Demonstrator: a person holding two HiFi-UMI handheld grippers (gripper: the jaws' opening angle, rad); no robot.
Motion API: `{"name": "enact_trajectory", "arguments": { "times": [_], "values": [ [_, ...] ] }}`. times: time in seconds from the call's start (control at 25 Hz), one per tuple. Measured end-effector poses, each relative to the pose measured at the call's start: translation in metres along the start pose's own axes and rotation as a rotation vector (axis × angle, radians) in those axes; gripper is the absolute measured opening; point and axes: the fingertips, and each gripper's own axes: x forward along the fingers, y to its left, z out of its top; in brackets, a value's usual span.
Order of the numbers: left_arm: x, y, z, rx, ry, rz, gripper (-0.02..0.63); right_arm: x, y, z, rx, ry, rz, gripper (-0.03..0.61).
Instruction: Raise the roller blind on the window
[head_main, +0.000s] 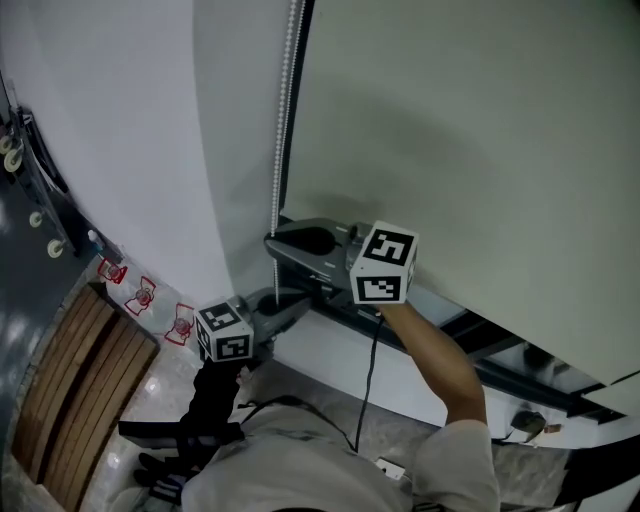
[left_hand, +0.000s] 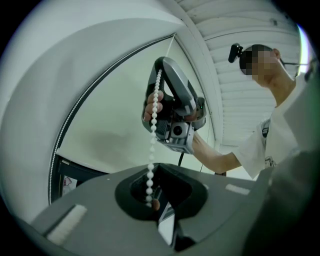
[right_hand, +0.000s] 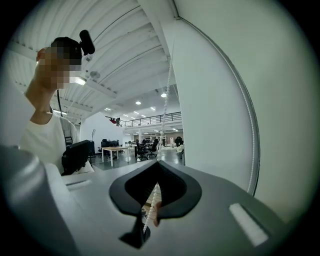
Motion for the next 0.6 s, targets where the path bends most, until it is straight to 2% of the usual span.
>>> {"name": "enact_trajectory", "arguments": {
  "times": [0.4, 0.44, 0.52, 0.6],
  "values": [
    [0.001, -0.001, 0.015, 0.016, -0.024, -0.009, -0.002, 0.002, 0.014, 0.004, 0.035, -0.05, 0.055, 0.009],
    [0.001, -0.001, 0.016, 0.019, -0.028, -0.012, -0.002, 0.003, 0.017, 0.003, 0.026, -0.043, 0.066, 0.024],
    [0.001, -0.002, 0.019, 0.025, -0.033, -0.017, -0.002, 0.006, 0.021, 0.003, 0.019, -0.036, 0.084, 0.146],
    [0.002, -0.004, 0.019, 0.028, -0.033, -0.023, -0.002, 0.004, 0.018, 0.014, 0.018, -0.058, 0.079, 0.187]
  ]
}}
